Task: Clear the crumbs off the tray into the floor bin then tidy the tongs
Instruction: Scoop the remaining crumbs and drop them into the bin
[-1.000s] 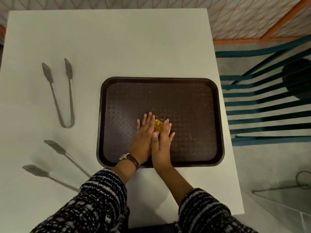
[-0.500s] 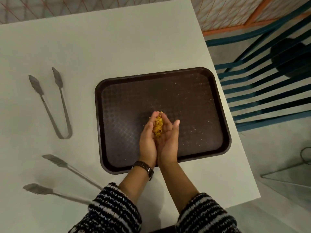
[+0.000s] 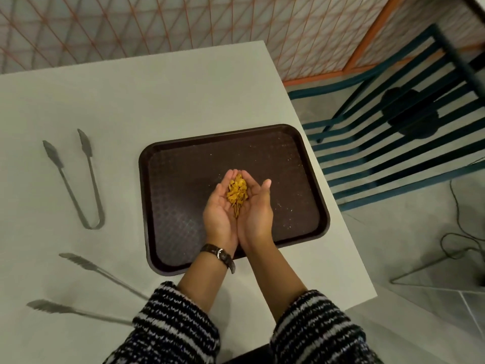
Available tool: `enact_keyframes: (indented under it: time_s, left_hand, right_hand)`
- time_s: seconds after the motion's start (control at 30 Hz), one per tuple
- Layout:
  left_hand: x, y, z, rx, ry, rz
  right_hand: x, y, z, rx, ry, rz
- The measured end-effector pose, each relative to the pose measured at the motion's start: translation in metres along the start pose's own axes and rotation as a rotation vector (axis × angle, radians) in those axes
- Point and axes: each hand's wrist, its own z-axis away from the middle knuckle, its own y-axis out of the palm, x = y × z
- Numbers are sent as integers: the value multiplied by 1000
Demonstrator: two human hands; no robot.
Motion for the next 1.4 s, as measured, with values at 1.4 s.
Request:
enact_keyframes:
  time_s: [1.4]
  left_hand:
    - [479,-186,128,-207,-364,-363]
  right_hand:
    - [-81,-522,109,-387,198,-7]
